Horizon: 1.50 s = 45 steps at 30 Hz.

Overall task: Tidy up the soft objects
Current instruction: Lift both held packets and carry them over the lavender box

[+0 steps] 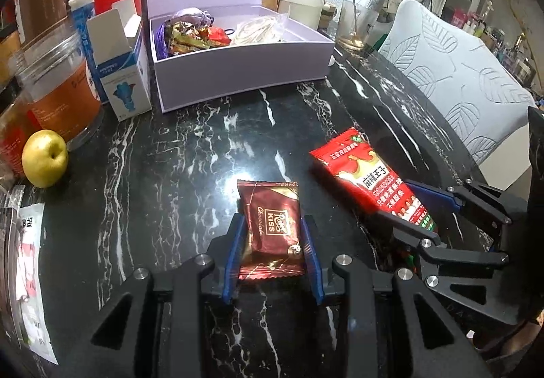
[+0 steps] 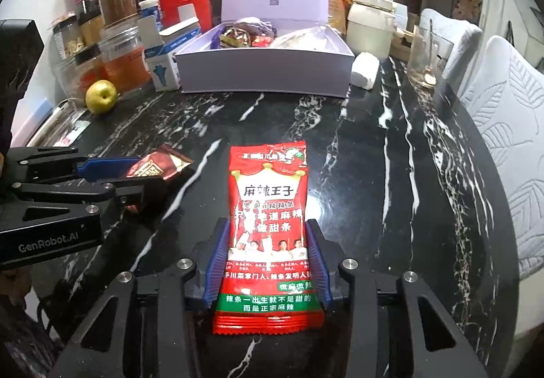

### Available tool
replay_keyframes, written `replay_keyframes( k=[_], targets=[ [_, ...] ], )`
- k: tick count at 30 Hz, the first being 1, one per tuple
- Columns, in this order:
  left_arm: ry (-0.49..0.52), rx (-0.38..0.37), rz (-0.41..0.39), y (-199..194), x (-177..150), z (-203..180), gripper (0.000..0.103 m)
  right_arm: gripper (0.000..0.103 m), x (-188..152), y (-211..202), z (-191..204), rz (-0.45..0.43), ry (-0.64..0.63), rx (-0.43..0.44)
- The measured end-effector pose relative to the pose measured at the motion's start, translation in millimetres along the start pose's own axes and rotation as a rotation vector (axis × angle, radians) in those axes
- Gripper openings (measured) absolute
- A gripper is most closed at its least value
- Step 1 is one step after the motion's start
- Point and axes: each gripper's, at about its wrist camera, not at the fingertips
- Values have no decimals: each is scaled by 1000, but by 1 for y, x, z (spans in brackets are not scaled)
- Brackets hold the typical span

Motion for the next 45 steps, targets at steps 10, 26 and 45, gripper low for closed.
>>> replay_keyframes(
  k=[10, 26, 45],
  targets=[
    [-28, 13, -65, -23, 10, 16, 33, 43, 9, -13, 8, -41, 27, 55],
    [-49, 29, -264, -86, 47, 16, 33, 43, 41, -76, 20, -213, -9, 64],
    [-44, 60, -512, -127, 129, 24, 33, 43, 120, -124, 13, -390, -79, 77]
  ],
)
Point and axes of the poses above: each gripper's, at about its wrist camera, not at the fingertips, and y roughly the way its jaws point, z to its left, x to its top, and after that the axes turned 14 degrees about x, right-handed
